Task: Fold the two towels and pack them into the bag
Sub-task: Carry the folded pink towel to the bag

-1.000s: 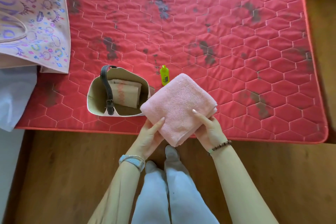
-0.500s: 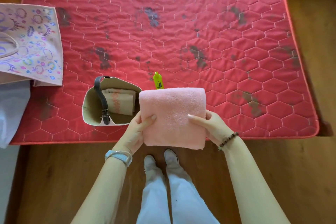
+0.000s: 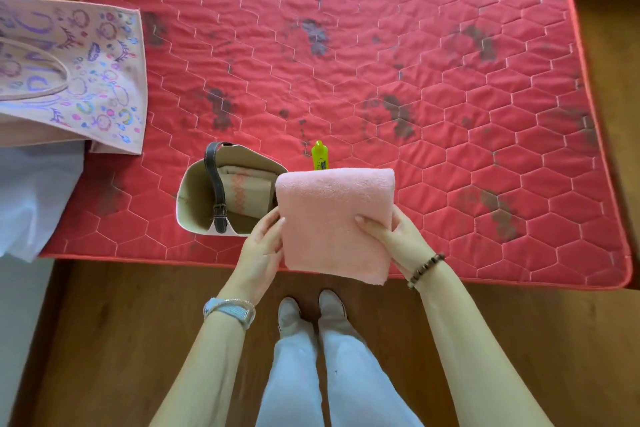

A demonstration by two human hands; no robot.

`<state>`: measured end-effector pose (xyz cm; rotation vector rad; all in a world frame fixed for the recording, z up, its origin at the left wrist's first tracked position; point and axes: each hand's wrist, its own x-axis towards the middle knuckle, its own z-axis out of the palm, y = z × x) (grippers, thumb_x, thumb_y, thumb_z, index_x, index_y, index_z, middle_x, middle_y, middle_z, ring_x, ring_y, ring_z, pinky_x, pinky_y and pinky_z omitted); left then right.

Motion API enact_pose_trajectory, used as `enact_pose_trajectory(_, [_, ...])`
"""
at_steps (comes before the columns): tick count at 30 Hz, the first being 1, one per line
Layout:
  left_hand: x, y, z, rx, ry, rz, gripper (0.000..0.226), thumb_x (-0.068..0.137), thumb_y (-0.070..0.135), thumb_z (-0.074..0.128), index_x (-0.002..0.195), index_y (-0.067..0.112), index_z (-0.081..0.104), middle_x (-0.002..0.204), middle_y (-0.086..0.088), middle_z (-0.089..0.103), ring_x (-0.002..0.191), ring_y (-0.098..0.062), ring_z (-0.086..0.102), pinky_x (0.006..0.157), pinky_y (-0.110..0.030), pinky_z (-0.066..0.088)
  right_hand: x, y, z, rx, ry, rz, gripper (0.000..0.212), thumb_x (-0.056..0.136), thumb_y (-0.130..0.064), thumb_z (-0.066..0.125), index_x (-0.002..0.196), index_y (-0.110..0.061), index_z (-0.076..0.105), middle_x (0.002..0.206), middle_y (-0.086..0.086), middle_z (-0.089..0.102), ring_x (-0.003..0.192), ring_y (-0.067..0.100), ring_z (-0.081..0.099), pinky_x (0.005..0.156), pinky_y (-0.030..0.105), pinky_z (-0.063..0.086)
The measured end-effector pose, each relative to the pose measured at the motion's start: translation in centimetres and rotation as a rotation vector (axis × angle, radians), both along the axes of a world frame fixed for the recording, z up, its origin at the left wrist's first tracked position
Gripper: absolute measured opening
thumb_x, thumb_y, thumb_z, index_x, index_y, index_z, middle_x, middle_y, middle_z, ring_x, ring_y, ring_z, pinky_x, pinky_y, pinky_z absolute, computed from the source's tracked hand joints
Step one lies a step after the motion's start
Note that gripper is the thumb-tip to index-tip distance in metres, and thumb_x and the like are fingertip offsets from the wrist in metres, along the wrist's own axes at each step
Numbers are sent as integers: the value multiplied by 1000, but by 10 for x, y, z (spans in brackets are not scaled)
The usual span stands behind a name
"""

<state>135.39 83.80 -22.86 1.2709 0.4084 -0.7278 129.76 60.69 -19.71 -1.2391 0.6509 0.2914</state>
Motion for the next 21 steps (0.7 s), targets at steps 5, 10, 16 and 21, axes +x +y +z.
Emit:
enact_pose_trajectory(5, [4,34,-4,-40,53,274,37,107,32,36,134,14,55,133,-9,64,126,-21,59,112,-40,41,14,3,-14,-74,9,-106,53,74,-26,85,121,-25,61,115,-2,72,108,16,69,95,46,55])
enact_pose_trajectory(10, [11,82,-8,-18,58,411,41,108,37,34,132,15,58,131,-7,66,124,-21,62,111,-39,43,38,21,-29,-41,41,-165,52,73,-28,85,119,-20,63,117,2,72,109,21,68,97,48,54])
enact_pose_trajectory(16, [33,130,-19,34,58,452,41,107,39,33,129,16,59,129,-5,68,125,-21,61,114,-41,40,71,68,-50,-12,78,-162,45,77,-22,82,118,-17,64,116,5,72,109,23,68,97,50,54])
enact_pose_trajectory(21, [58,158,-32,70,58,388,38,107,40,33,125,21,61,130,-3,66,124,-19,61,113,-39,40,92,105,-71,-54,126,-190,37,77,-21,82,110,-21,65,112,5,72,106,23,69,96,49,54])
